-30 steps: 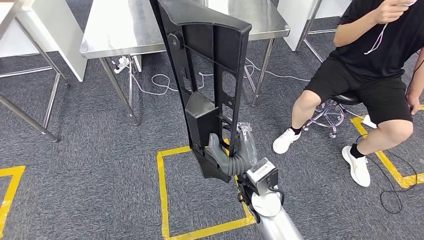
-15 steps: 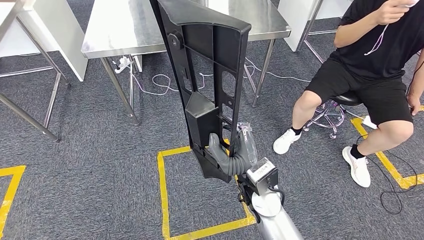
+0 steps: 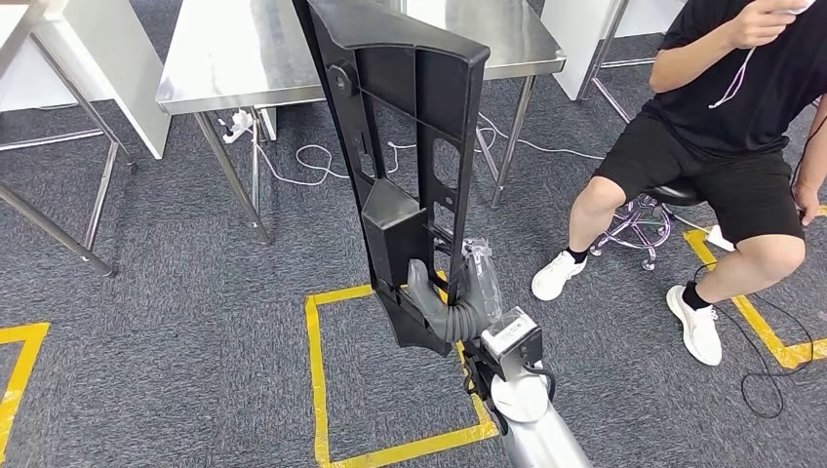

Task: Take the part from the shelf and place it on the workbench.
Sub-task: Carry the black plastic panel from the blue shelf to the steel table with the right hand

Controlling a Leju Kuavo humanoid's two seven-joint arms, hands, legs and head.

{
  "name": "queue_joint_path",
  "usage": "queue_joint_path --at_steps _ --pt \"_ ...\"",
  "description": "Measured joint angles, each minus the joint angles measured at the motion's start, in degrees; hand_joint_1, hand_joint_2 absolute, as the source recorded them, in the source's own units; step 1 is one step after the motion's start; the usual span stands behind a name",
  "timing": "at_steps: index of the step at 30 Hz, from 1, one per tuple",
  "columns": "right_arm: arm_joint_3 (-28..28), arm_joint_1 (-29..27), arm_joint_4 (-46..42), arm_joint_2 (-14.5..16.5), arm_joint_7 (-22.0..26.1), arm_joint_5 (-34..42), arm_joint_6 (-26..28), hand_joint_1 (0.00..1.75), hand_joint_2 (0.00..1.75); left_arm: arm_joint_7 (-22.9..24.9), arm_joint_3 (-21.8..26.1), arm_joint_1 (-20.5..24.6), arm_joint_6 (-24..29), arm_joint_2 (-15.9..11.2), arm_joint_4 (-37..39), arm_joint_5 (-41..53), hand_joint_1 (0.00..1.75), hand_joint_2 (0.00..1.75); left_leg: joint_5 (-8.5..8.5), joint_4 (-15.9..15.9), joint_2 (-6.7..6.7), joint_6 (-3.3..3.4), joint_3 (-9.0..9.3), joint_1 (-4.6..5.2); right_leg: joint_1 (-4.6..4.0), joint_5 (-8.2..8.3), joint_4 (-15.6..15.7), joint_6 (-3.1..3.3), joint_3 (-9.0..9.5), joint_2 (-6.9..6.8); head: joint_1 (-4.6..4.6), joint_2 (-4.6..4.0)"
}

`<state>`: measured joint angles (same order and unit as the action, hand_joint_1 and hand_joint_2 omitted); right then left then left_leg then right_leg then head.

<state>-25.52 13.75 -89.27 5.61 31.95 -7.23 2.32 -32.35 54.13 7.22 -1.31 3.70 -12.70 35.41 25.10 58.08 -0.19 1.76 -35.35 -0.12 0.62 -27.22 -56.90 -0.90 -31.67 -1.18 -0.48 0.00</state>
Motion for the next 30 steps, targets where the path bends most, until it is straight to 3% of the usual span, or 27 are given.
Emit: queue_joint_path --at_steps 3,6,7,8,9,11,12,13,15,18,19,21,22,23,24,26,27,28,30 --pt "0.0 0.1 0.0 0.1 0.0 -0.3 0.3 1.75 1.75 0.0 0.0 0.0 0.0 0.1 0.0 0.0 0.0 1.75 -0.73 -1.6 0.0 0.84 1.07 -0.68 -0.1 -1.11 -2.0 -0.18 -0.96 0.21 0.06 -0.01" --pt "0.0 0.1 0.1 -0.1 0.0 -0.4 0.6 1.75 1.75 -0.1 0.0 0.0 -0.1 0.1 0.0 0.1 0.0 1.75 -0.99 -2.1 -0.11 1.1 1.48 -0.91 0.18 -5.41 -12.6 0.35 -6.42 0.76 0.14 -0.01" --pt "0.0 0.0 0.1 -0.2 0.0 -0.4 0.7 1.75 1.75 -0.1 0.0 0.1 -0.1 0.1 0.0 0.1 0.0 1.75 -0.96 -2.1 -0.21 1.04 1.47 -0.96 0.37 -6.28 -15.6 0.19 -8.1 0.84 0.15 -0.01" --pt "0.0 -0.1 0.2 -0.3 0.0 -0.4 0.7 1.75 1.75 -0.1 0.0 0.0 -0.1 0.1 0.0 0.1 0.0 1.75 -0.9 -2.1 -0.35 0.89 1.47 -1.06 0.62 -6.22 -16.6 -0.26 -8.77 0.88 0.15 -0.01" --pt "0.0 -0.1 0.2 -0.4 0.0 -0.4 0.7 1.75 1.75 -0.1 0.0 0.0 -0.1 0.1 0.0 0.1 0.0 1.75 -0.81 -2.0 -0.52 0.62 1.48 -1.23 0.93 -5.24 -15.2 -0.93 -8.2 0.88 0.14 -0.01" --pt "0.0 -0.1 0.2 -0.4 0.0 -0.4 0.7 1.75 1.75 0.0 0.0 0.0 -0.2 0.1 0.0 0.1 0.0 1.75 -0.33 -1.3 -0.87 -0.37 1.43 -1.58 1.67 -2.09 -7.6 -2.43 -4.55 0.88 0.22 0.0" --pt "0.0 0.0 0.2 -0.4 0.0 -0.4 0.7 1.75 1.75 0.0 0.0 0.0 -0.1 0.0 0.0 0.1 0.0 1.75 0.07 -0.8 -1.01 -1.01 1.29 -1.63 1.83 -1.03 -4.4 -2.61 -2.86 1.0 0.32 0.0" --pt "-0.1 0.1 0.3 -0.4 0.0 -0.4 0.7 1.75 1.75 0.0 0.0 0.0 -0.1 -0.1 0.0 0.1 0.0 1.75 0.39 -0.5 -1.11 -1.6 1.18 -1.61 1.89 -0.48 -2.5 -2.39 -1.76 1.09 0.3 0.0" --pt "-0.1 0.2 0.5 -0.3 0.0 -0.5 0.7 1.75 1.75 0.0 0.0 -0.1 0.0 -0.2 0.0 0.1 0.0 1.75 0.69 -0.3 -1.2 -2.39 1.14 -1.69 1.56 -0.5 -2.0 -1.1 -1.3 1.28 0.21 0.0" --pt "-0.2 0.6 0.7 0.0 0.0 -0.5 0.8 1.75 1.75 -0.1 0.0 -0.2 0.0 -0.2 0.0 0.0 0.0 1.75 1.78 1.4 -0.71 -2.93 0.54 -2.22 1.49 -0.56 -2.0 0.23 -0.97 1.25 0.06 -0.01" --pt "-0.2 0.8 0.8 0.1 0.0 -0.4 0.8 1.75 1.75 -0.1 0.0 -0.2 0.0 -0.2 0.0 0.0 0.0 1.75 3.09 4.0 -0.43 -3.04 -0.71 -2.24 1.41 -0.65 -2.0 0.54 -0.8 1.23 0.01 -0.01" --pt "-0.4 1.0 0.9 0.1 0.0 -0.4 0.8 1.75 1.75 -0.2 0.0 -0.3 0.1 -0.2 0.0 0.0 0.0 1.75 6.22 11.7 -0.08 -3.08 -4.87 -2.12 0.95 -0.99 -2.0 1.07 -0.54 1.17 -0.04 -0.01" --pt "-0.4 1.1 1.1 0.1 0.0 -0.3 0.8 1.75 1.75 -0.2 0.0 -0.4 0.1 -0.2 0.0 0.0 0.0 1.75 7.03 15.0 -0.06 -2.97 -6.89 -2.09 0.67 -1.18 -2.0 1.33 -0.36 1.15 -0.06 -0.01" --pt "-0.5 1.1 1.2 0.1 0.0 -0.3 0.8 1.75 1.75 -0.2 0.0 -0.5 0.1 -0.2 0.0 0.0 0.0 1.75 6.77 16.5 -0.05 -2.72 -8.1 -2.02 0.4 -1.39 -2.0 1.61 -0.12 1.16 -0.06 -0.01" --pt "-0.5 1.1 1.3 0.1 0.0 -0.3 0.8 1.75 1.75 -0.2 0.0 -0.6 0.1 -0.2 0.0 0.0 0.0 1.75 5.42 15.8 -0.05 -2.31 -8.24 -1.88 0.16 -1.67 -2.0 1.81 0.21 1.17 -0.07 -0.01" --pt "-0.6 1.2 1.4 0.1 0.0 -0.2 0.8 1.75 1.75 -0.2 0.0 -0.6 0.2 -0.3 -0.1 0.0 0.0 1.75 0.96 8.9 0.01 -0.91 -5.52 -1.2 -0.11 -2.37 -1.9 2.02 1.07 1.19 -0.04 0.0" --pt "-0.6 1.3 1.5 0.1 0.0 -0.1 0.8 1.75 1.75 -0.2 0.0 -0.6 0.2 -0.4 0.0 0.0 0.0 1.75 -0.41 5.4 0.18 -0.14 -3.86 -0.75 -0.32 -2.74 -1.8 1.91 1.44 1.19 0.05 -0.01" --pt "-0.6 1.3 1.5 0.1 0.0 0.0 0.8 1.75 1.75 -0.2 0.0 -0.5 0.2 -0.5 -0.1 0.1 0.0 1.75 -1.04 2.9 0.31 0.49 -2.63 -0.33 -0.34 -3.04 -1.7 1.73 1.69 1.17 0.11 -0.01" --pt "-0.6 1.4 1.6 0.1 0.1 0.1 0.7 1.75 1.75 -0.2 0.0 -0.5 0.3 -0.6 -0.1 0.3 0.0 1.75 -0.49 1.1 0.42 1.17 -1.66 0.28 -0.43 -2.95 -1.7 1.02 2.19 1.08 0.17 -0.01"
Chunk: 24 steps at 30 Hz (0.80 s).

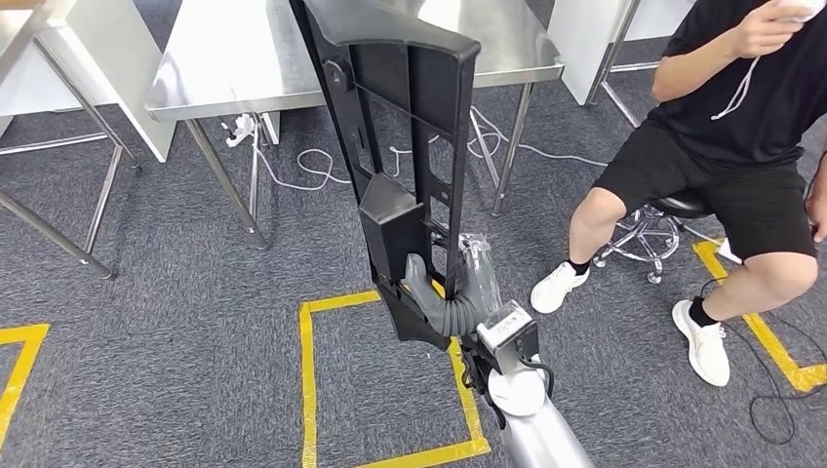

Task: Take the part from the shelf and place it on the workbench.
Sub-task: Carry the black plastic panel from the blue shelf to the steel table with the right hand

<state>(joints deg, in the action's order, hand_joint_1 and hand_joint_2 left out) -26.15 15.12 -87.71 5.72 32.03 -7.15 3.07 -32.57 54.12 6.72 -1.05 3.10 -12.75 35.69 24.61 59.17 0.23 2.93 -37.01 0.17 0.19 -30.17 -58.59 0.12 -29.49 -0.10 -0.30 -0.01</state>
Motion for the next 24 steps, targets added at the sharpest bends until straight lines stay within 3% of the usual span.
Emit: queue_joint_path --at_steps 2,4,7,8,9,10,12,13,16,18,19,20,22,24 --pt "0.0 -0.1 0.0 0.0 0.0 0.0 0.0 1.75 1.75 0.0 0.0 -0.1 0.1 0.0 0.0 0.4 0.0 1.75 0.02 -1.4 -0.3 0.35 1.32 0.11 0.01 0.2 -0.4 -0.66 0.4 -0.07 -0.04 0.0" --pt "0.0 0.0 0.0 -0.1 0.0 0.1 0.1 1.75 1.75 0.1 0.0 -0.1 0.2 0.0 0.0 0.8 0.0 1.75 0.11 -2.5 -0.51 0.65 2.93 -0.12 0.0 -0.74 -3.4 -0.95 -1.08 -0.02 0.07 -0.01" --pt "0.0 -0.3 0.0 -0.3 0.1 0.1 0.1 1.75 1.75 0.3 -0.2 0.0 0.3 0.0 0.0 1.1 0.0 1.75 0.94 -2.7 -0.81 0.82 3.89 -0.21 0.38 -3.39 -12.3 -1.12 -7.43 0.08 0.24 -0.02" --pt "0.0 -0.5 0.1 -0.4 0.0 0.1 0.1 1.75 1.75 0.4 -0.3 -0.1 0.4 0.1 0.0 1.1 0.0 1.75 1.32 -2.7 -0.95 0.7 4.25 -0.23 0.55 -3.39 -13.4 -1.38 -8.95 0.08 0.24 -0.02" --pt "0.0 -0.7 0.1 -0.5 0.0 0.1 0.1 1.75 1.75 0.4 -0.5 -0.1 0.4 0.1 0.0 1.1 0.0 1.75 1.75 -2.6 -1.1 0.5 4.7 -0.28 0.75 -2.38 -12.7 -1.96 -9.49 0.08 0.25 -0.02" --pt "0.0 -0.8 0.1 -0.6 0.0 0.1 0.1 1.75 1.75 0.5 -0.6 -0.2 0.4 0.2 0.0 1.2 0.0 1.75 2.25 -2.5 -1.24 0.24 5.27 -0.37 0.99 -0.36 -9.8 -2.71 -8.93 0.07 0.27 -0.02" --pt "0.0 -0.8 0.1 -0.7 0.0 0.1 0.1 1.75 1.75 0.6 -0.8 -0.2 0.5 0.3 0.0 1.5 0.0 1.75 3.32 -2.3 -1.42 -0.41 6.45 -0.62 1.23 3.42 -3.0 -3.72 -6.66 0.09 0.23 -0.01" --pt "-0.1 -0.8 0.1 -0.7 0.0 0.1 0.1 1.75 1.75 0.6 -0.9 -0.1 0.5 0.2 0.0 1.6 0.0 1.75 3.8 -2.2 -1.45 -0.82 6.73 -0.7 1.07 4.01 -0.8 -3.38 -5.91 0.0 0.31 -0.01" --pt "0.0 -0.8 0.2 -0.8 0.0 0.1 0.2 1.75 1.75 0.8 -0.9 -0.1 0.6 0.2 0.0 1.7 0.0 1.75 4.76 -1.8 -1.33 -1.99 6.86 -0.68 0.68 3.53 0.1 -1.02 -5.18 -0.14 0.28 -0.01" --pt "0.0 -0.9 0.2 -0.7 0.0 0.1 0.2 1.75 1.75 0.8 -1.0 0.0 0.6 0.3 0.0 1.8 0.0 1.75 5.15 -0.6 -1.04 -2.47 6.89 -0.84 0.97 3.38 0.2 -0.12 -4.18 0.0 0.09 -0.01" --pt "0.0 -0.8 0.1 -0.6 0.0 0.1 0.2 1.75 1.75 0.8 -1.0 0.0 0.6 0.3 0.0 1.9 0.0 1.75 5.48 1.3 -0.84 -2.7 6.05 -0.92 1.11 3.11 0.3 0.26 -3.6 0.05 0.0 -0.01" --pt "0.0 -0.7 0.1 -0.5 0.0 0.1 0.2 1.75 1.75 0.8 -1.0 0.1 0.6 0.3 0.0 1.9 0.0 1.75 6.08 4.2 -0.64 -2.94 4.4 -0.99 1.15 2.76 0.4 0.62 -3.07 0.05 -0.04 -0.02" --pt "0.0 -0.7 0.1 -0.5 0.1 0.1 0.2 1.75 1.75 0.8 -1.0 0.0 0.6 0.3 0.0 1.9 0.0 1.75 8.11 11.4 -0.46 -3.39 -0.6 -1.09 1.1 1.96 0.4 1.11 -2.26 0.1 -0.15 -0.02" --pt "0.0 -0.9 0.1 -0.5 0.1 0.1 0.2 1.75 1.75 0.9 -1.0 -0.2 0.6 0.3 0.0 1.9 0.0 1.75 8.95 14.8 -0.44 -3.53 -4.55 -1.15 1.04 1.0 0.4 1.13 -1.21 0.26 -0.15 -0.02"
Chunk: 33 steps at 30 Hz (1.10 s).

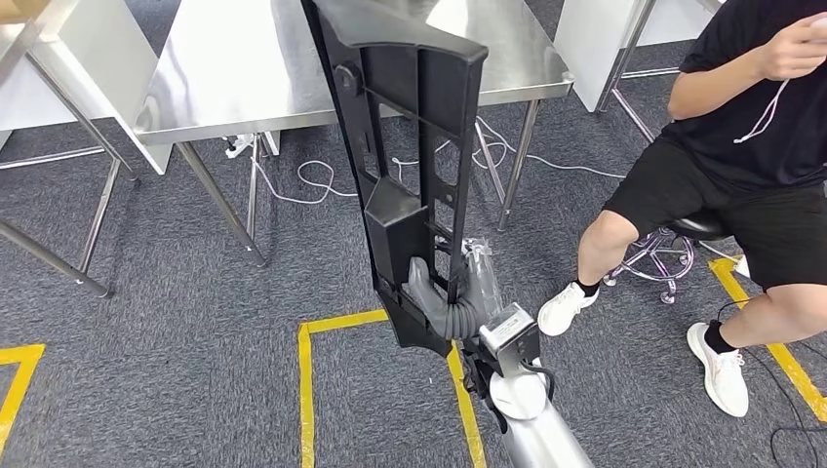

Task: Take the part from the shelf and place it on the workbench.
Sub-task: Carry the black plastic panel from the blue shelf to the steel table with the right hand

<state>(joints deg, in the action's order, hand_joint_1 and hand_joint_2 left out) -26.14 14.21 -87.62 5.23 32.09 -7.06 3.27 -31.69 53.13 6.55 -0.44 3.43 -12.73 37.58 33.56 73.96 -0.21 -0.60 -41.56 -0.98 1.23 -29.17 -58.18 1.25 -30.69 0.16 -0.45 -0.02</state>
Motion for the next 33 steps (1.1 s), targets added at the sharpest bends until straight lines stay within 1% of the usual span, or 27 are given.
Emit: queue_joint_path --at_steps 1,2,3,4,5,6,8,9,10,12,14,15,16,17,19,20,21,23,24,25,26,27,29,30,31,32,33 --pt "0.0 -0.1 0.0 0.0 0.0 0.0 0.0 1.75 1.75 0.0 0.0 -0.1 0.0 0.0 0.0 0.0 0.0 1.75 -1.1 -1.0 0.01 0.12 -0.66 0.0 -0.02 -0.56 0.0 -0.08 0.74 0.07 0.01 0.0" --pt "0.0 -0.1 0.0 0.0 0.0 0.0 0.0 1.75 1.75 0.0 0.0 -0.1 0.0 0.0 0.0 0.1 0.0 1.75 -3.45 -3.7 0.01 0.39 -0.38 0.02 -0.03 -1.2 0.0 -0.2 1.62 0.12 0.0 0.0" --pt "0.0 -0.1 0.0 0.0 0.0 0.0 0.0 1.75 1.75 0.0 0.0 -0.1 0.0 0.0 0.0 0.1 0.0 1.75 -6.73 -7.5 0.04 0.81 0.43 0.1 -0.04 -1.85 0.1 -0.35 2.26 0.13 0.0 0.0" --pt "0.0 -0.1 0.0 0.0 0.0 0.0 0.0 1.75 1.75 0.1 0.0 -0.1 0.1 0.0 0.0 0.2 0.0 1.75 -8.94 -10.7 0.1 1.21 1.09 0.3 -0.14 -2.48 0.2 -0.6 2.98 0.15 0.04 0.0" --pt "0.0 -0.1 0.0 0.0 0.0 0.0 0.0 1.75 1.75 0.2 0.0 -0.1 0.2 0.0 0.0 0.2 0.0 1.75 -10.43 -13.1 0.1 1.6 1.69 0.54 -0.25 -3.02 0.3 -0.93 3.43 0.18 0.04 0.0" --pt "0.0 -0.1 0.0 0.0 0.0 0.0 0.0 1.75 1.75 0.2 -0.1 -0.1 0.2 0.0 0.0 0.3 0.0 1.75 -10.95 -14.2 0.09 1.97 2.01 0.77 -0.39 -3.28 0.4 -1.31 3.89 0.22 0.04 0.0" --pt "0.0 0.0 0.0 0.0 0.0 -0.1 0.0 1.75 1.75 0.3 -0.1 0.0 0.3 0.0 0.0 0.3 0.0 1.75 -10.47 -14.9 -0.04 2.6 2.95 0.96 -0.79 -3.25 0.3 -2.17 4.6 0.24 -0.03 0.0" --pt "0.0 0.0 -0.1 0.0 0.0 -0.1 0.0 1.75 1.75 0.3 -0.2 0.0 0.3 0.0 0.0 0.3 0.0 1.75 -10.42 -15.3 -0.1 2.97 3.76 0.93 -0.88 -3.15 -0.4 -2.48 4.7 0.21 -0.04 0.0" --pt "0.1 0.1 -0.1 0.0 0.0 -0.1 0.0 1.75 1.75 0.3 -0.2 0.1 0.3 0.0 0.0 0.3 0.0 1.75 -10.2 -15.7 -0.17 3.39 4.64 0.9 -0.94 -3.22 -1.8 -2.65 4.1 0.17 -0.06 0.0" --pt "0.1 0.3 -0.1 0.0 0.1 -0.1 0.0 1.75 1.75 0.3 -0.4 0.3 0.3 0.0 0.0 0.3 0.0 1.75 -9.52 -16.1 -0.33 4.07 6.0 0.91 -0.81 -4.48 -7.8 -2.5 0.5 0.14 -0.06 0.0" --pt "0.0 0.2 -0.1 -0.1 0.1 -0.2 0.0 1.75 1.75 0.4 -0.4 0.4 0.3 0.0 0.0 0.3 0.0 1.75 -8.61 -16.2 -0.57 4.3 6.85 0.97 -0.76 -6.96 -13.9 -2.14 -4.73 0.14 -0.05 0.0" --pt "0.1 0.1 -0.1 -0.2 0.1 -0.2 0.0 1.75 1.75 0.4 -0.4 0.4 0.3 0.0 0.0 0.3 0.0 1.75 -8.09 -16.2 -0.71 4.26 7.4 1.0 -0.76 -7.73 -14.9 -2.15 -6.52 0.14 -0.06 0.0" --pt "0.1 0.0 -0.1 -0.3 0.1 -0.1 0.0 1.75 1.75 0.4 -0.4 0.4 0.3 0.1 0.0 0.3 0.0 1.75 -7.54 -16.2 -0.85 4.18 8.05 1.03 -0.76 -7.54 -14.2 -2.43 -7.44 0.14 -0.05 0.0" --pt "0.1 0.0 -0.1 -0.3 0.1 -0.1 0.0 1.75 1.75 0.4 -0.4 0.4 0.3 0.1 0.0 0.3 0.0 1.75 -6.97 -16.2 -0.96 4.08 8.82 1.06 -0.77 -6.04 -11.7 -2.88 -7.45 0.14 -0.04 0.0" --pt "0.0 0.0 0.0 -0.3 0.1 -0.1 0.0 1.75 1.75 0.4 -0.4 0.4 0.3 0.1 0.0 0.3 0.0 1.75 -5.73 -16.1 -1.12 3.78 10.28 1.21 -0.89 -0.43 -4.6 -3.73 -6.4 0.06 -0.02 0.0" --pt "0.0 0.1 0.0 -0.4 0.1 -0.1 0.0 1.75 1.75 0.4 -0.4 0.4 0.3 0.2 0.0 0.3 0.0 1.75 -5.12 -16.1 -1.18 3.51 10.78 1.33 -1.04 1.84 -2.0 -3.57 -5.76 -0.04 0.04 0.0" --pt "0.0 0.1 0.1 -0.4 0.0 -0.1 0.0 1.75 1.75 0.4 -0.4 0.4 0.3 0.2 0.0 0.3 0.0 1.75 -4.63 -16.1 -1.22 3.19 11.11 1.42 -1.19 3.38 -0.6 -3.16 -5.31 -0.11 0.04 0.0" --pt "0.0 0.3 0.2 -0.3 0.0 -0.1 0.0 1.75 1.75 0.4 -0.4 0.3 0.3 0.2 0.0 0.2 0.0 1.75 -4.25 -15.8 -1.15 2.6 11.56 1.45 -1.1 3.79 -0.1 -1.75 -4.55 -0.17 0.07 0.0" --pt "0.0 0.4 0.2 -0.2 0.0 0.0 0.0 1.75 1.75 0.3 -0.4 0.3 0.4 0.2 0.0 0.2 0.0 1.75 -4.18 -15.2 -1.06 2.39 11.48 1.33 -0.8 3.94 0.3 -1.32 -3.95 -0.12 0.06 0.0" --pt "0.0 0.5 0.2 -0.1 0.0 0.0 0.0 1.75 1.75 0.3 -0.4 0.4 0.4 0.2 0.0 0.2 0.0 1.75 -4.17 -13.7 -0.93 2.19 10.84 1.2 -0.49 3.88 0.7 -0.95 -3.23 -0.13 0.04 0.0" --pt "0.0 0.6 0.1 0.0 0.1 0.0 0.0 1.75 1.75 0.3 -0.4 0.4 0.4 0.3 0.0 0.2 0.0 1.75 -3.99 -11.2 -0.8 1.91 9.4 1.01 -0.25 3.8 1.2 -0.65 -2.33 -0.13 0.01 0.0" --pt "0.0 0.8 0.1 0.1 0.1 0.0 0.1 1.75 1.75 0.3 -0.4 0.4 0.4 0.3 0.0 0.2 0.0 1.75 -3.49 -7.8 -0.69 1.55 7.19 0.77 -0.14 3.64 1.6 -0.39 -1.63 -0.14 -0.04 0.0" --pt "0.0 0.9 0.2 0.2 0.1 0.0 0.1 1.75 1.75 0.3 -0.5 0.4 0.4 0.3 0.0 0.2 0.0 1.75 -1.01 -1.2 -0.49 0.65 2.17 0.22 -0.04 2.98 2.0 -0.08 -0.6 -0.11 -0.1 0.0" --pt "0.0 0.9 0.2 0.2 0.1 0.0 0.1 1.75 1.75 0.3 -0.5 0.3 0.4 0.3 0.0 0.2 0.0 1.75 0.38 0.3 -0.37 0.21 0.26 -0.11 0.06 2.5 2.0 -0.1 -0.03 -0.05 -0.11 0.0" --pt "0.0 0.9 0.3 0.2 0.1 0.0 0.1 1.75 1.75 0.3 -0.5 0.2 0.4 0.3 0.0 0.2 0.0 1.75 1.03 0.1 -0.2 -0.19 -0.86 -0.42 0.21 1.93 2.0 -0.27 0.65 0.01 -0.11 0.0" --pt "0.0 0.9 0.3 0.2 0.1 -0.1 0.1 1.75 1.75 0.3 -0.5 0.2 0.4 0.3 0.0 0.2 0.0 1.75 0.19 -1.8 -0.02 -0.52 -1.09 -0.72 0.4 1.31 2.0 -0.49 1.45 0.07 -0.12 0.0" --pt "0.0 0.9 0.4 0.2 0.1 -0.1 0.1 1.75 1.75 0.2 -0.5 0.2 0.4 0.2 0.0 0.2 0.0 1.75 -2.35 -5.1 0.17 -0.74 -0.54 -0.99 0.56 0.62 2.1 -0.81 2.23 0.08 -0.14 0.0"
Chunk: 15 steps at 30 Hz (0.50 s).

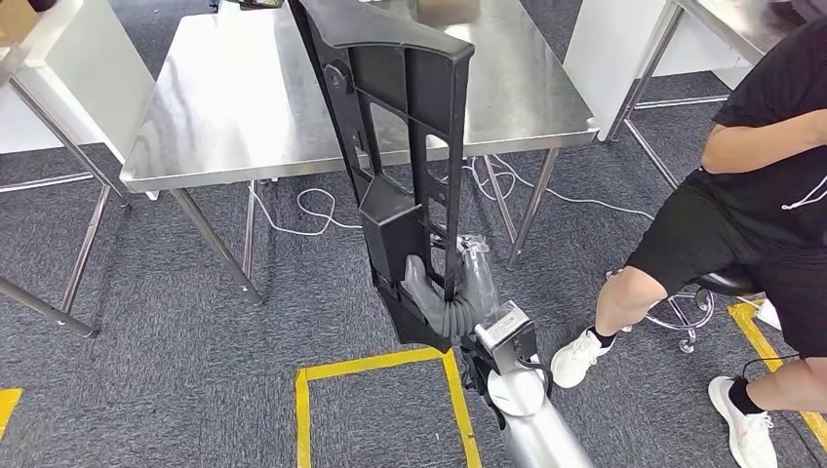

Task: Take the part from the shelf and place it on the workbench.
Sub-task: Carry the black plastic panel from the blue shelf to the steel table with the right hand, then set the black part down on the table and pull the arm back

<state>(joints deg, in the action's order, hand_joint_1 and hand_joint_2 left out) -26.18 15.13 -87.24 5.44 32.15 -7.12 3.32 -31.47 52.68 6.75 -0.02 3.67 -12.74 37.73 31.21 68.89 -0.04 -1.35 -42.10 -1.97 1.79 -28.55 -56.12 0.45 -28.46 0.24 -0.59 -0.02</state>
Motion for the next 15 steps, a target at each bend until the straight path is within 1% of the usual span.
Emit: queue_joint_path --at_steps 1,2,3,4,5,6,7,8,9,11,12,13,14,15 --pt "0.0 0.0 0.1 0.0 0.0 0.0 0.0 1.75 1.75 0.0 0.0 0.0 0.0 0.0 0.0 -0.1 0.0 1.75 -3.28 -3.7 0.2 -0.09 0.75 -0.2 0.07 -0.66 0.0 -0.34 0.69 0.01 -0.06 0.0" --pt "-0.1 0.1 0.1 0.1 0.0 0.0 0.0 1.75 1.75 -0.1 0.0 0.0 0.0 0.0 0.0 -0.1 0.0 1.75 -5.81 -6.9 0.49 -0.02 1.45 -0.29 0.01 -1.36 -0.1 -0.74 1.19 0.04 -0.23 0.0" --pt "-0.1 0.1 0.2 0.1 0.0 0.0 0.0 1.75 1.75 -0.2 0.0 -0.1 0.0 -0.1 0.0 -0.2 0.0 1.75 -7.43 -9.1 0.7 0.17 1.97 -0.26 -0.14 -2.07 0.0 -1.17 1.46 0.01 -0.26 0.0" --pt "-0.2 0.1 0.2 0.1 0.0 0.0 0.0 1.75 1.75 -0.3 0.0 -0.1 0.0 -0.1 0.0 -0.3 0.0 1.75 -7.73 -10.1 0.79 0.5 2.18 -0.18 -0.38 -2.4 -0.2 -1.68 2.03 -0.02 -0.3 0.01" --pt "-0.2 0.2 0.3 0.2 0.0 0.0 0.0 1.75 1.75 -0.3 0.0 -0.1 0.0 -0.1 0.0 -0.3 0.0 1.75 -7.47 -10.5 0.82 0.96 2.63 -0.06 -0.61 -2.65 -0.1 -2.25 2.64 -0.06 -0.27 0.01" --pt "-0.3 0.2 0.3 0.2 0.0 0.0 0.0 1.75 1.75 -0.4 0.0 -0.2 0.0 -0.1 0.0 -0.3 0.0 1.75 -8.0 -10.8 0.72 1.51 3.24 -0.04 -0.73 -2.96 -0.1 -2.75 3.2 -0.15 -0.12 0.01" --pt "-0.3 0.3 0.3 0.2 0.0 0.0 0.0 1.75 1.75 -0.4 0.0 -0.2 0.0 -0.1 0.0 -0.3 0.0 1.75 -8.42 -11.0 0.65 2.06 3.93 -0.01 -0.78 -3.18 -1.1 -3.08 3.49 -0.16 -0.08 0.01" --pt "-0.3 0.3 0.4 0.2 0.0 -0.1 0.0 1.75 1.75 -0.4 0.0 -0.2 0.0 0.0 0.0 -0.3 0.0 1.75 -8.82 -11.0 0.65 2.59 4.66 0.08 -0.78 -3.82 -2.9 -3.12 2.69 -0.18 0.01 0.0" --pt "-0.3 0.3 0.4 0.2 0.0 -0.1 0.0 1.75 1.75 -0.4 0.0 -0.2 0.0 0.0 0.0 -0.2 0.0 1.75 -8.96 -11.1 0.59 3.04 5.17 0.19 -0.73 -4.75 -6.1 -2.85 0.91 -0.19 0.09 0.0" --pt "-0.4 0.2 0.5 0.1 0.0 -0.1 0.0 1.75 1.75 -0.4 0.0 -0.1 0.0 -0.1 0.0 -0.2 0.0 1.75 -8.13 -11.0 0.37 3.58 5.84 0.59 -0.74 -7.35 -13.4 -1.93 -4.25 -0.2 0.25 0.0" --pt "-0.4 0.0 0.5 0.0 0.0 -0.1 0.1 1.75 1.75 -0.4 0.0 -0.1 0.0 -0.1 0.0 -0.2 0.0 1.75 -7.63 -11.0 0.17 3.74 6.25 0.78 -0.79 -8.72 -15.6 -1.52 -6.55 -0.19 0.28 0.0" --pt "-0.4 -0.2 0.6 -0.1 0.0 -0.1 0.1 1.75 1.75 -0.4 0.0 -0.2 -0.1 -0.1 0.0 -0.1 0.0 1.75 -7.06 -11.0 -0.04 3.83 6.81 0.98 -0.85 -9.48 -16.0 -1.37 -8.02 -0.2 0.32 0.0" --pt "-0.4 -0.4 0.6 -0.2 0.0 -0.1 0.2 1.75 1.75 -0.4 0.0 -0.2 -0.1 -0.1 0.0 -0.1 0.0 1.75 -6.43 -11.0 -0.26 3.87 7.55 1.17 -0.94 -9.05 -14.5 -1.55 -8.6 -0.2 0.33 0.0" --pt "-0.4 -0.5 0.6 -0.3 0.1 -0.1 0.3 1.75 1.75 -0.4 0.0 -0.3 -0.1 -0.1 0.0 -0.1 0.0 1.75 -5.78 -11.0 -0.42 3.85 8.39 1.33 -1.07 -7.19 -11.5 -2.03 -8.42 -0.2 0.34 0.0"
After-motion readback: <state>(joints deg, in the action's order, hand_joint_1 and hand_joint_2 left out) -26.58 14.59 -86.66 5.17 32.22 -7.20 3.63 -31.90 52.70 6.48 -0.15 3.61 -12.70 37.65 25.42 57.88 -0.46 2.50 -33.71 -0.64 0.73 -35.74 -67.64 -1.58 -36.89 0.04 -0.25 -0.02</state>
